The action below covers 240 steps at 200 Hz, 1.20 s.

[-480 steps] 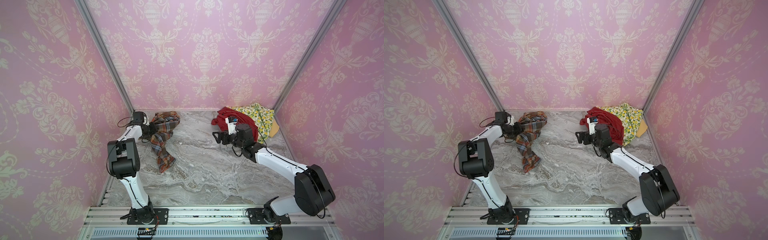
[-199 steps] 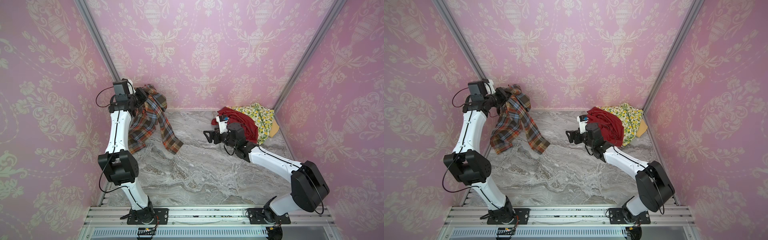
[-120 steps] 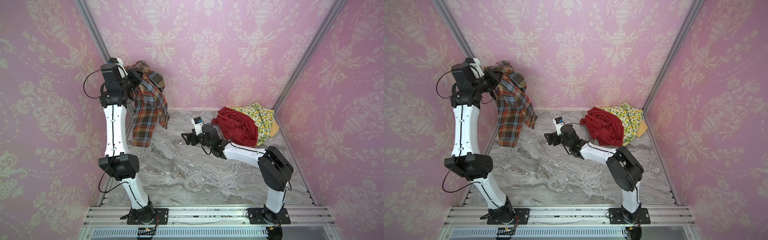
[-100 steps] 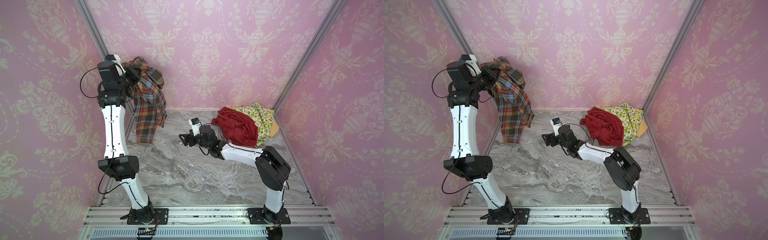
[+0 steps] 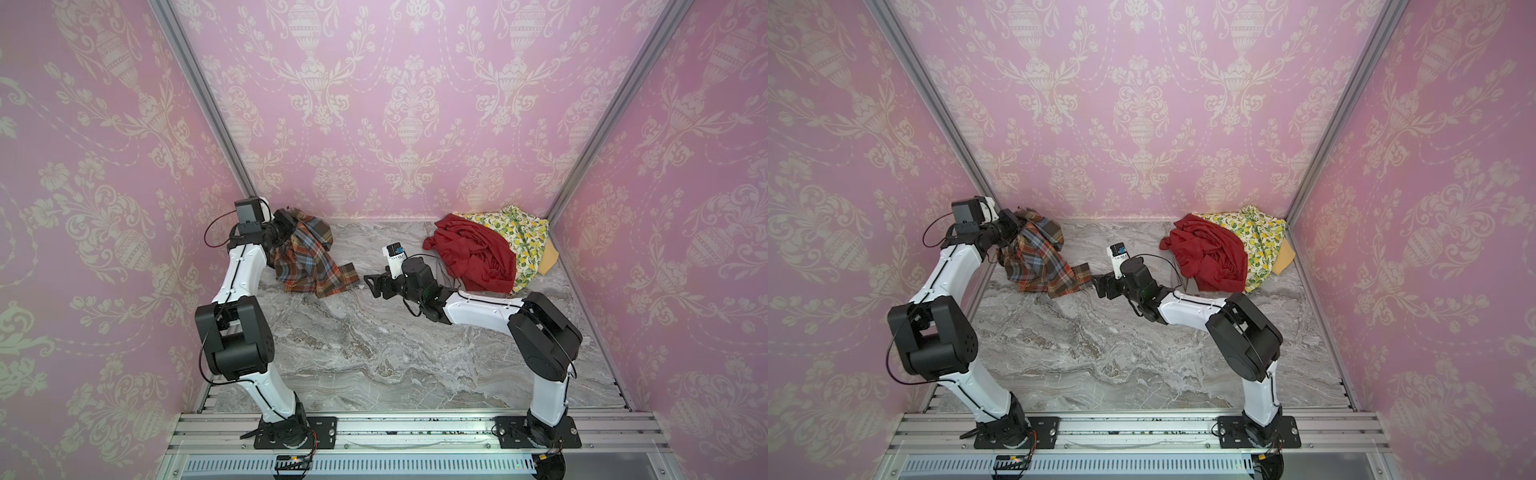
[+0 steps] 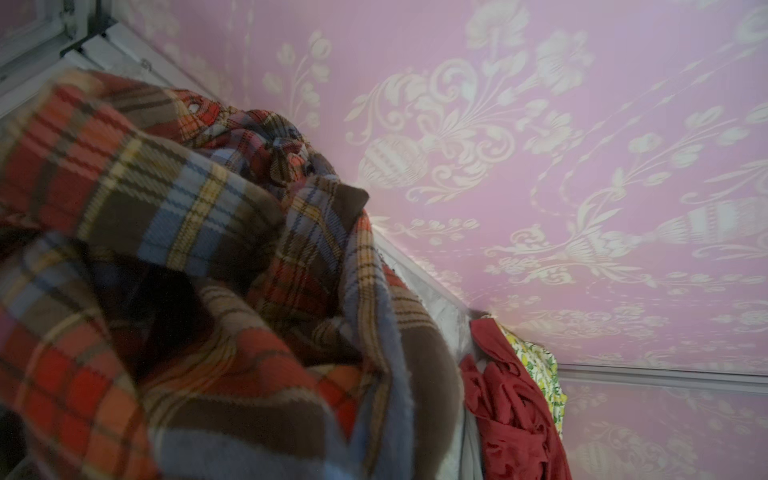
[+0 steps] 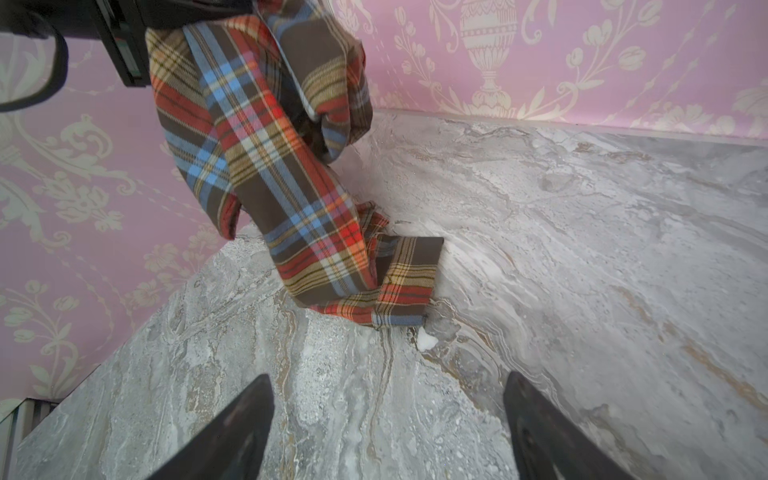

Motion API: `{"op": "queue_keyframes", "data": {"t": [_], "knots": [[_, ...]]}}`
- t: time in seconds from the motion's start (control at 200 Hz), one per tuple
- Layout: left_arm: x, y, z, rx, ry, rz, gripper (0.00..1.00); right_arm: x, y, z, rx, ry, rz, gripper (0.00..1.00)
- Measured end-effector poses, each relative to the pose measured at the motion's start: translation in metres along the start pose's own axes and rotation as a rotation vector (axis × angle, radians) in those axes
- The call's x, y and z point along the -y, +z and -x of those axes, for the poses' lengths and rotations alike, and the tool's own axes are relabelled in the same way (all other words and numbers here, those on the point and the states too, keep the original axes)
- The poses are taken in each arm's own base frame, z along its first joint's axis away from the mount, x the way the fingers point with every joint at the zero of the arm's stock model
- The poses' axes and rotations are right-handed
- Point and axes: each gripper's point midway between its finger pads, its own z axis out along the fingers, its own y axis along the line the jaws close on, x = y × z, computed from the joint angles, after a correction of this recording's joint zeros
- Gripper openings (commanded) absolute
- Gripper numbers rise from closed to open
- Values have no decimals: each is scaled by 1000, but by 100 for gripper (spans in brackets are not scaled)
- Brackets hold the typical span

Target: Pick out a specific cloth from the pile

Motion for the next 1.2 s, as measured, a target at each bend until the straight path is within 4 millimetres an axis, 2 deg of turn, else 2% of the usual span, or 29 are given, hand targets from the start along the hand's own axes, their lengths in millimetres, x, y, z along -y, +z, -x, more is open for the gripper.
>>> {"op": "queue_keyframes", "data": {"t": [0.105, 0.22, 0.32, 0.42, 0.61, 0.706, 0.856, 1.071, 1.131, 1.201], "knots": [[-33, 7, -31, -37, 26, 78, 0, 9, -3, -19, -31, 1, -23, 87], [-44, 16, -56, -66, 112, 137, 0, 14, -5, -31, -50, 1, -35, 87], [-40, 22, -71, -84, 191, 168, 0, 16, -6, -31, -44, 0, -44, 87], [-45, 30, -87, -122, 240, 223, 0, 18, -8, -32, -41, -1, -54, 87], [-92, 56, -117, -264, 243, 380, 0, 22, -25, -29, -40, -5, -85, 88], [-109, 67, -127, -335, 235, 430, 0, 23, -34, -25, -39, -9, -99, 88], [-117, 81, -123, -387, 218, 463, 0, 23, -45, -18, -34, -11, -111, 89], [-119, 109, -84, -372, 196, 472, 0, 29, -51, -19, -54, -31, -141, 92], [-119, 116, -76, -369, 192, 472, 6, 32, -53, -20, -60, -35, -150, 93], [-117, 124, -66, -360, 192, 466, 20, 37, -57, -18, -66, -39, -163, 94]]}}
